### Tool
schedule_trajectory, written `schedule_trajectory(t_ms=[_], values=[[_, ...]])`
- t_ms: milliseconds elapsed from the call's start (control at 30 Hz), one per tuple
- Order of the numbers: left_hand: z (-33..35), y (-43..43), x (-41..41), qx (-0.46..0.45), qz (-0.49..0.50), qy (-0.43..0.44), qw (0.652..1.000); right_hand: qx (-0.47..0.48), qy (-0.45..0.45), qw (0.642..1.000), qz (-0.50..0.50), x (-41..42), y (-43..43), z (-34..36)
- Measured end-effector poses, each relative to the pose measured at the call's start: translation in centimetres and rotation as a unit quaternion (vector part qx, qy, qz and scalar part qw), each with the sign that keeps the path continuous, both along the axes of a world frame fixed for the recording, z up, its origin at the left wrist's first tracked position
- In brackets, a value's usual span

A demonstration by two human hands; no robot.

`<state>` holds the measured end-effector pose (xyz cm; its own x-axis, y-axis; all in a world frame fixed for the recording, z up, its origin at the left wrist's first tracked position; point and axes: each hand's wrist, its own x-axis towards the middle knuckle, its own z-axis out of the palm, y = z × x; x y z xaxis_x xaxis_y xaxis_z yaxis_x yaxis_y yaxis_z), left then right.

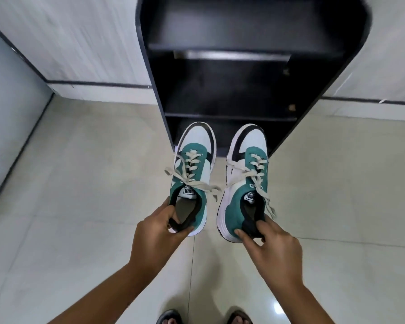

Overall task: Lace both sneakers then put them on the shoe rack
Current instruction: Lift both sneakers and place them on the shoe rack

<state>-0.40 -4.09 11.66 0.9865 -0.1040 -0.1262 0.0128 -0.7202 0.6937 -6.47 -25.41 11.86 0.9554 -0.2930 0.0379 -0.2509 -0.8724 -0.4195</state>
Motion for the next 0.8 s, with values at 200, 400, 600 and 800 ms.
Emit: schedule_trajectory(t_ms=[200, 400, 600, 800], values=[[14.4, 0.0, 1.3, -0.036, -0.006, -0.031, 0.999, -0.047, 0.0, 0.998, 0.041, 2.2, -0.6, 14.7], [23.9, -0.8, 7.1, -0.025, -0.007, -0.069, 0.997, -0.063, 0.016, 0.997, 0.048, 7.8, -0.8, 23.8], [25.8, -2.9, 16.0, 0.004, 0.01, -0.061, 0.998, -0.058, 0.054, 0.996, 0.034, 17.3, -0.3, 25.7], [24.3, -4.1, 21.9, 0.033, 0.017, -0.036, 0.999, -0.066, 0.1, 0.992, 0.037, 24.3, 0.3, 24.9]])
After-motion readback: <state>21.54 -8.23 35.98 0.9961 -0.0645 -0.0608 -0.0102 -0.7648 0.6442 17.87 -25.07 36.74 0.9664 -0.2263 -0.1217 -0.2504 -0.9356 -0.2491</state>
